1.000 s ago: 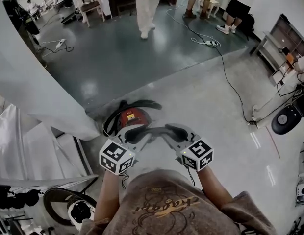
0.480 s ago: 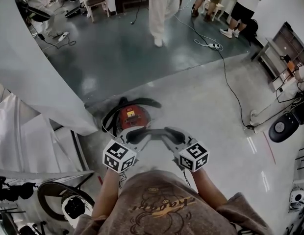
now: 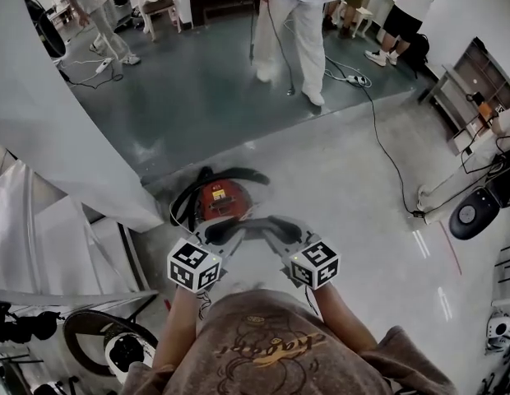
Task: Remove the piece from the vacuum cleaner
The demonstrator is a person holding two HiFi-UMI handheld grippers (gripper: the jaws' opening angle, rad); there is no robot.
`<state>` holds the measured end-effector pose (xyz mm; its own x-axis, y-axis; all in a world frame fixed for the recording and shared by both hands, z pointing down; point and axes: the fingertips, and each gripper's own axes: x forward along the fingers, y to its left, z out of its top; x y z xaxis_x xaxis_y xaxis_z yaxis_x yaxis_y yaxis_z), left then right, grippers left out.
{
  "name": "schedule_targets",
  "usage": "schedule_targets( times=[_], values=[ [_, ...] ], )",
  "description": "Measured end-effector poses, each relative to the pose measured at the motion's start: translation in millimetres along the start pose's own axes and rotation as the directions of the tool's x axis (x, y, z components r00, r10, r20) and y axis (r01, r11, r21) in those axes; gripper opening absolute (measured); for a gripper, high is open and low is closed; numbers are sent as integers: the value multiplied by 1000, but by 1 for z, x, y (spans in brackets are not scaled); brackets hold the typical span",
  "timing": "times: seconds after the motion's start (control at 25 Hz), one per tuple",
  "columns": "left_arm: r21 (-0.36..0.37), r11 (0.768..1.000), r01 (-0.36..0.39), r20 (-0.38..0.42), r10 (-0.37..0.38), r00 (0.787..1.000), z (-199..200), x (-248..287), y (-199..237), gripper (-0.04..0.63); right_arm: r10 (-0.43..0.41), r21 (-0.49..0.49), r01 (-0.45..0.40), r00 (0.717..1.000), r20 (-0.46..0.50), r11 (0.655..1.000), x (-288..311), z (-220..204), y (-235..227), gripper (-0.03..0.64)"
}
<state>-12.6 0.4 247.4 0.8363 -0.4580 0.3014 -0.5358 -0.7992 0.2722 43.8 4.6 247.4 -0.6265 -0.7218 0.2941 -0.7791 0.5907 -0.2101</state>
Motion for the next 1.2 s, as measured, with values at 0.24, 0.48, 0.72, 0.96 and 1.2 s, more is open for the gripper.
schedule_targets(
  times=[0.24,0.48,0.72,0.96,1.2],
  values=[
    [-1,1000,-4,-1,4,1000,-1,-2,1,94,-14,11,14,1000,4,1000,1,-1,2,83],
    [-15,1000,-11,1,11,1000,-1,-4,3,94,-23,22,23,1000,4,999,2,-1,4,81],
    [-23,1000,-18,6,18,1000,1,-2,0,94,-24,31,24,1000,5,999,-1,-1,2,81],
    [-34,999,-25,13,25,1000,-1,-2,-1,95,-23,37,23,1000,8,999,-3,-2,2,81],
    [-31,999,-31,13,31,999,0,0,-5,95,-21,43,20,1000,17,999,-6,-2,0,81]
  ],
)
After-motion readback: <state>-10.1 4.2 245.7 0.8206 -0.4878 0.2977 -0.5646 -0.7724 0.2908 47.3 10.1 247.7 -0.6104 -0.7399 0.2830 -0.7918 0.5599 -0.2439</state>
